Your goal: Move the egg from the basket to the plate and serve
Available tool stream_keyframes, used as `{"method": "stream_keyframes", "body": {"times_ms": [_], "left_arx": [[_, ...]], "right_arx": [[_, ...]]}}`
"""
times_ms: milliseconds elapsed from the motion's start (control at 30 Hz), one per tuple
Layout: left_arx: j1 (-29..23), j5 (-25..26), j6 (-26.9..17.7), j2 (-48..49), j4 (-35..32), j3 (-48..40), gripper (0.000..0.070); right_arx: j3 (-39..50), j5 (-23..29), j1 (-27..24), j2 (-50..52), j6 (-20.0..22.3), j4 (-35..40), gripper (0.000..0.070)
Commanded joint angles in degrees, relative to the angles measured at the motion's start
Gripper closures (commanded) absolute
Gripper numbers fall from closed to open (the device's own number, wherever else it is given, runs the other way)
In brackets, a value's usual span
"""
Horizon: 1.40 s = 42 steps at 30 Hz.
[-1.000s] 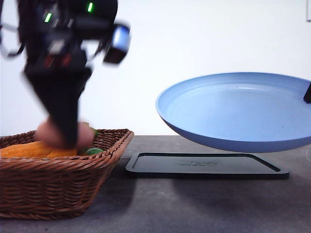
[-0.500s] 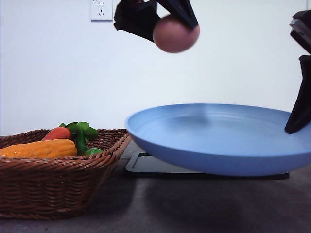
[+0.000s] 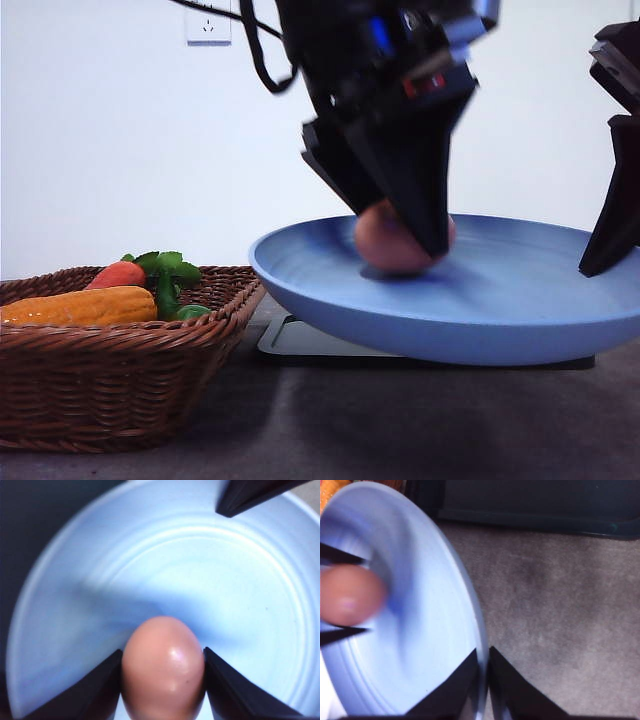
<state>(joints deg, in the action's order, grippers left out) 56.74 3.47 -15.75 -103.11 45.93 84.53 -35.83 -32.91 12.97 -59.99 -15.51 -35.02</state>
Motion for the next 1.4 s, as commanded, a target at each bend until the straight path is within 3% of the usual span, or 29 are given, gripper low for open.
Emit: {"method": "stream_keyframes", "body": {"times_ms": [0,100,200,467,833,1367], "left_arx": [[0.8,-0.1,-0.7,-0.9,-1.0,0.9,0.0505],[0.9,-0.1,-0.4,-1.1,-1.1,0.9,0.0394],[1.0,-0.1,0.4,-1.1,-0.9,0.9,0.0339],[0.6,1.4,4.2,1.0,0.8,0.9,0.0338],[0.5,2.8,4.7,15.0,8.3,0.9,0.034],[0.2,2.7,8.3,37.4,13.3,0.9,0.0341]], "right_arx": [[-0.2,-0.7,0.2,-0.3,-0.7,0.6,0.07],[-0.2,-0.7,0.2,-0.3,-0.8,0.6,0.07],[-0.2,-0.7,0.2,-0.3,-0.8,0.5,0.07],[-0.2,-2.0,-0.4,-1.5,-2.6,0.1,0.07],[-1.3,-2.0,-4.3,-10.8,-4.0,5.9,0.07],[-23.8,-1.4,-8.0,-37.9,-3.6,10.3,0.07]]}}
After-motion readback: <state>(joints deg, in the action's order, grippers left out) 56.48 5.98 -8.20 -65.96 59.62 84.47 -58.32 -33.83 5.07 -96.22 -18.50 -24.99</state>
